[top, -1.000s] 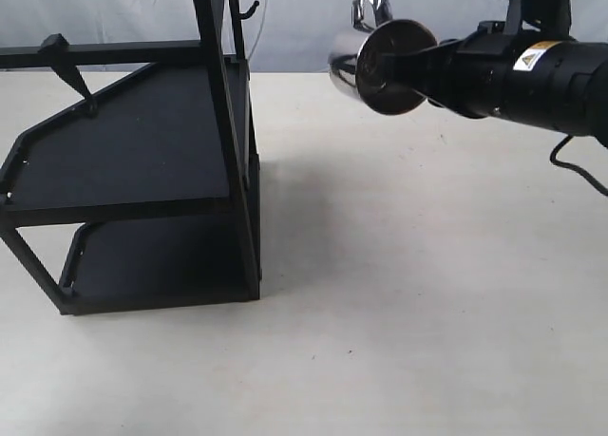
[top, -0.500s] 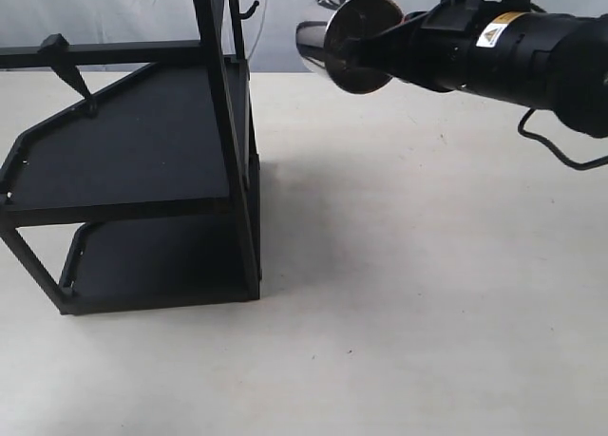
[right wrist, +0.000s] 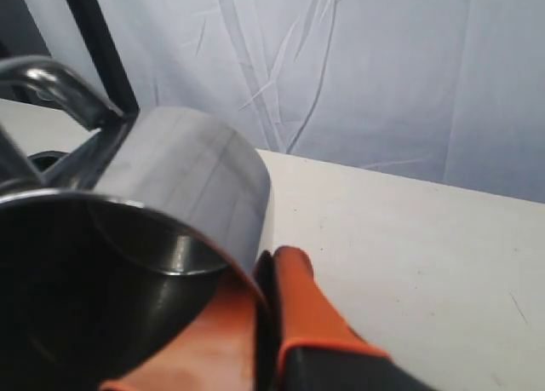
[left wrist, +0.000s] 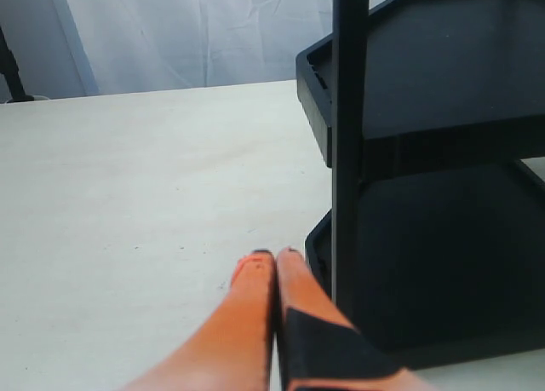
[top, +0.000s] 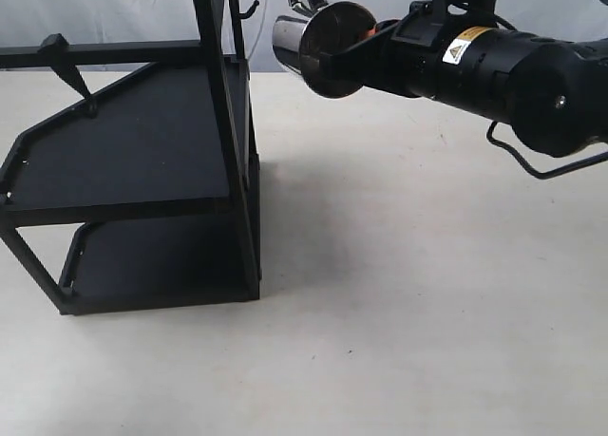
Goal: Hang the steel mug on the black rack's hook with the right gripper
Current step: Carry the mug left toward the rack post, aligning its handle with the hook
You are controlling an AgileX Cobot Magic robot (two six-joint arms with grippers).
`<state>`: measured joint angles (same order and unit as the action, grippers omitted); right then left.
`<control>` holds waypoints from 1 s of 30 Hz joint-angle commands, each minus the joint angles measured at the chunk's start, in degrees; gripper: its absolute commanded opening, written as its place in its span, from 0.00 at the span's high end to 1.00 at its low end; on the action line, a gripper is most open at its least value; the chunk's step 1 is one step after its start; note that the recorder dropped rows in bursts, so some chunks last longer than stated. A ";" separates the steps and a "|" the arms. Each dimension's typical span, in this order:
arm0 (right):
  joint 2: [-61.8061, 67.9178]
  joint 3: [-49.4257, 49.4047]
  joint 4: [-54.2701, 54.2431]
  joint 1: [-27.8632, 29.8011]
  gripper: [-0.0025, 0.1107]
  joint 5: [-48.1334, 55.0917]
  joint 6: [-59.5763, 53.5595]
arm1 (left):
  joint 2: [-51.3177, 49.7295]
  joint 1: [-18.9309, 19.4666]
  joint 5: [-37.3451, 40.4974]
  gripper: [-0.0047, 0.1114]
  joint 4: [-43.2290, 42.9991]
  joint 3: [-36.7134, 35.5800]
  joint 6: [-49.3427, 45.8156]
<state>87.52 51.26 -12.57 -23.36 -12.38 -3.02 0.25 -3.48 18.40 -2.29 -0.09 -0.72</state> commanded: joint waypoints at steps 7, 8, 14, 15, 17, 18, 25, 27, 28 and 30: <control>0.18 0.50 0.66 -2.09 0.99 -4.54 -1.50 | -0.25 -0.13 -0.47 0.96 0.11 0.09 0.21; 0.18 0.50 0.66 -2.41 0.99 -4.97 -1.50 | -0.25 -0.13 -0.47 0.96 0.11 0.09 0.21; 0.82 0.50 0.53 -3.03 0.99 -5.62 -1.60 | -0.25 -0.13 -0.47 0.96 0.11 0.09 0.21; 1.18 0.50 0.53 -3.03 0.99 -5.62 -1.60 | -0.25 -0.13 -0.47 0.96 0.11 0.09 0.21; 1.62 0.50 0.53 -3.35 0.99 -5.74 -1.60 | -0.25 -0.13 -0.47 0.96 0.11 0.09 0.21; 1.94 0.50 0.53 -3.57 0.99 -5.99 -1.60 | -0.25 -0.13 -0.47 0.96 0.11 0.09 0.21; 2.19 0.50 0.26 -4.78 0.99 -7.93 -1.60 | -0.25 -0.13 -0.47 0.96 0.11 0.09 0.21; 2.19 0.50 -0.04 -4.78 0.99 -7.50 -1.60 | -0.25 -0.13 -0.47 0.96 0.11 0.09 0.21; 2.19 0.50 -0.04 -4.78 0.99 -7.26 -1.60 | -0.25 -0.13 -0.47 0.96 0.11 0.09 0.21; 2.19 0.50 -0.04 -4.78 0.99 -6.80 -1.60 | -0.25 -0.13 -0.47 0.96 0.11 0.09 0.21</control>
<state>89.97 51.34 -12.56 -28.05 -17.97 -4.54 0.25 -3.48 18.40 -2.29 -0.09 -0.72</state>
